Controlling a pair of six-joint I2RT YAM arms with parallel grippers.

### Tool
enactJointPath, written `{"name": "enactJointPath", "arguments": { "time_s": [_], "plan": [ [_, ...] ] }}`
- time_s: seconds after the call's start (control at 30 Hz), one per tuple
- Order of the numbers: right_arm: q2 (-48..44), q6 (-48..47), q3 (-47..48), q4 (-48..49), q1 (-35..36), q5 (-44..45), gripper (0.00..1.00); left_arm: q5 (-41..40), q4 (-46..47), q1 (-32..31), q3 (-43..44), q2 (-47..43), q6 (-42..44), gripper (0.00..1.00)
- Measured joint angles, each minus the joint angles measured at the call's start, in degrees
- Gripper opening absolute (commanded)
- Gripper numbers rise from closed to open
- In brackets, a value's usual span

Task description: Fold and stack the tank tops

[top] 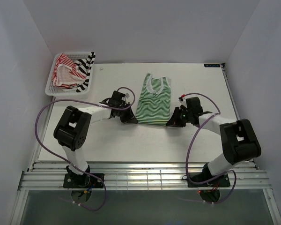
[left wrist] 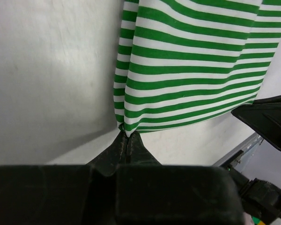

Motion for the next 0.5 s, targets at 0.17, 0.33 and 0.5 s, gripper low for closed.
{"name": "enactJointPath", "arguments": {
  "time_s": [0.17, 0.33, 0.5],
  "plan": [
    [-11.7, -0.3, -5.4, -4.9, 0.6, -2.5, 0.08, -1.0, -4.6, -2.3, -3.9, -10.2, -0.7, 0.00],
    [-22.4, -0.4, -5.7, -11.6, 0.6, -2.8, 0.08, -3.0, -8.1, -4.0, -3.9, -21.8, -1.9, 0.00],
    [-29.0, -0.4, -2.7, -18.0, 0.6, -2.5, 0.08, -3.1, -11.7, -4.5, -3.1, -26.4, -2.8, 0.00]
  ]
}}
